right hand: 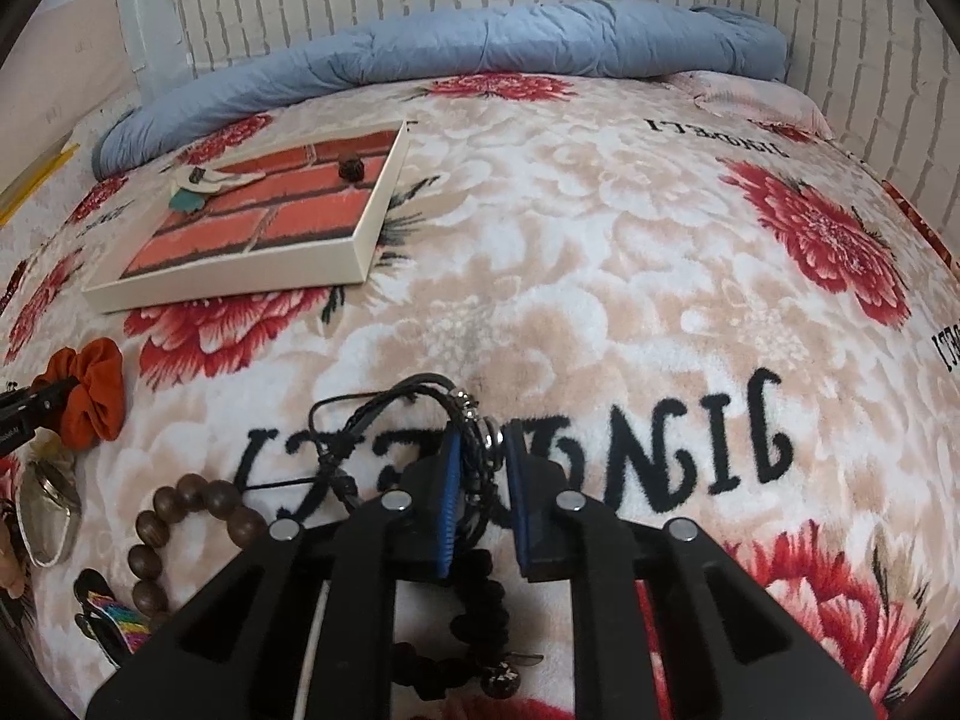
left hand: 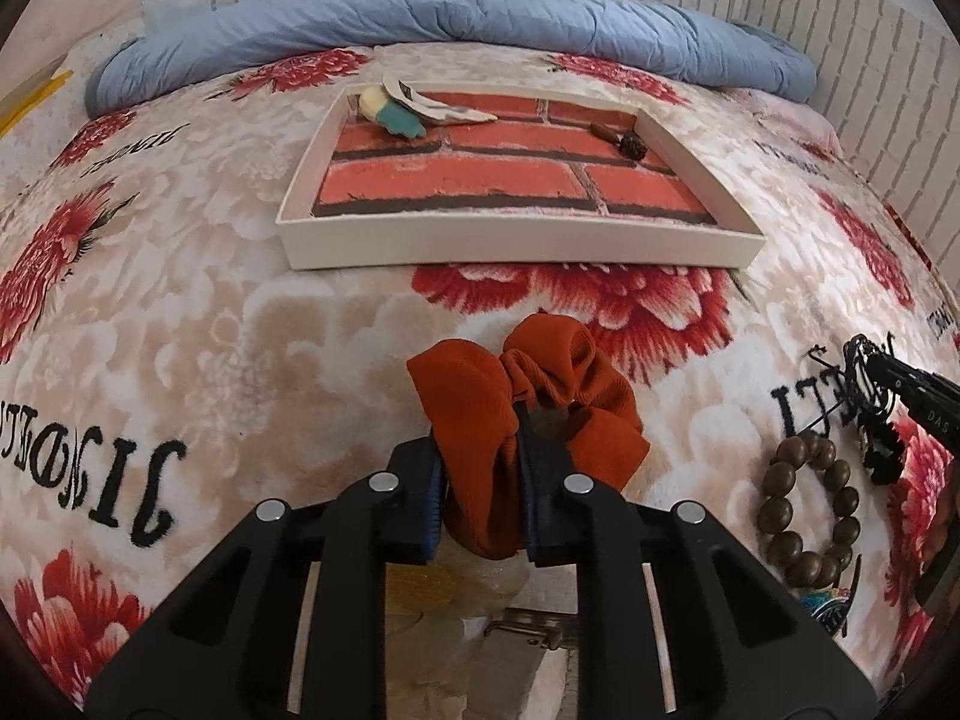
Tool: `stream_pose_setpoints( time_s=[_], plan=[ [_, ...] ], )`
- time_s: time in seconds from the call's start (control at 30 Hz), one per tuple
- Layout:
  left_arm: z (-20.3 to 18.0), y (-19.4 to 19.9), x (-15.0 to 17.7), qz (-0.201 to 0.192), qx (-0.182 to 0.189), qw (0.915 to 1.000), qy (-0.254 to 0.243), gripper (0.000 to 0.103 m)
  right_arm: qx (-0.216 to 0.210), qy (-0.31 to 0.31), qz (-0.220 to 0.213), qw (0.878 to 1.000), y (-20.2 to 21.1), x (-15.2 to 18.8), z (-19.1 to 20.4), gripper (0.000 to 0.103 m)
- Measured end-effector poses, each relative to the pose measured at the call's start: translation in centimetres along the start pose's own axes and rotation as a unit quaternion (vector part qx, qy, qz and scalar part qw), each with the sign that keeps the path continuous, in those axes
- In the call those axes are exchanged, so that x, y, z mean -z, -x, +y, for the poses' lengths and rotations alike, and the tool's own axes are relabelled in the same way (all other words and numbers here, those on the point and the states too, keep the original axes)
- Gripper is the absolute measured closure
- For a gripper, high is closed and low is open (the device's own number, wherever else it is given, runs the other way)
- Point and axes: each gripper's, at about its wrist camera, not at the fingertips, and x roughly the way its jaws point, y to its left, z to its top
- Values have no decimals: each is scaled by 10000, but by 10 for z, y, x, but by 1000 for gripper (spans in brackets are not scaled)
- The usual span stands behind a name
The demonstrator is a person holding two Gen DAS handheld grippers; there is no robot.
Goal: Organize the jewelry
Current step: 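Carry the scrunchie and cord bracelet in both tools over the tray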
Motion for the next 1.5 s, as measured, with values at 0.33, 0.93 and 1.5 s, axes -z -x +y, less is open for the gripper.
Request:
stream_pose_setpoints(
  time_s=[0.33, 0.93, 1.5],
  plan=[
    [5, 8, -11, -176, -21, 9998, 49, 85, -53, -30, -263, 9996, 8, -15, 10, 88],
    [13, 15, -100, -698, -270, 9972, -45, 85, -340, 139, -819, 9960, 10, -109, 65, 89],
    [4, -65, -192, -623, -364, 9969, -325, 85, -282, 409, -720, 9962, -81, -191, 135, 89]
  ],
)
